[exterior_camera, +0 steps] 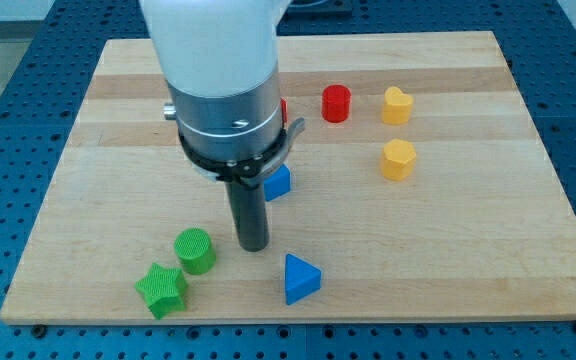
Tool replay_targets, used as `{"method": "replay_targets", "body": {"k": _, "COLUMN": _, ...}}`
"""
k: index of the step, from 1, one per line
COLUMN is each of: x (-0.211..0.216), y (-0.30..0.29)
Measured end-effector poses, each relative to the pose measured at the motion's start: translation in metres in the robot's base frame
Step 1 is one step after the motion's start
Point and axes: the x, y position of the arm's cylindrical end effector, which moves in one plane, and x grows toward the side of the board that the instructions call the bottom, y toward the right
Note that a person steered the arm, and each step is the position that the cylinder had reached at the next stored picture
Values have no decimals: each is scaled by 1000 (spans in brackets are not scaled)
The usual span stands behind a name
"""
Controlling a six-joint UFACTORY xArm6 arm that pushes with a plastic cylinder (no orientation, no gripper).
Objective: Slightly move blue cube towards the bottom side of the red star
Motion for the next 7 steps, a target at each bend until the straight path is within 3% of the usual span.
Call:
{"method": "replay_targets", "body": {"k": 1, "x": -3, "y": 1}}
{"method": "replay_targets", "body": {"k": 3, "x": -52, "y": 3}}
{"method": "replay_targets", "body": {"k": 7, "x": -55, "y": -2}}
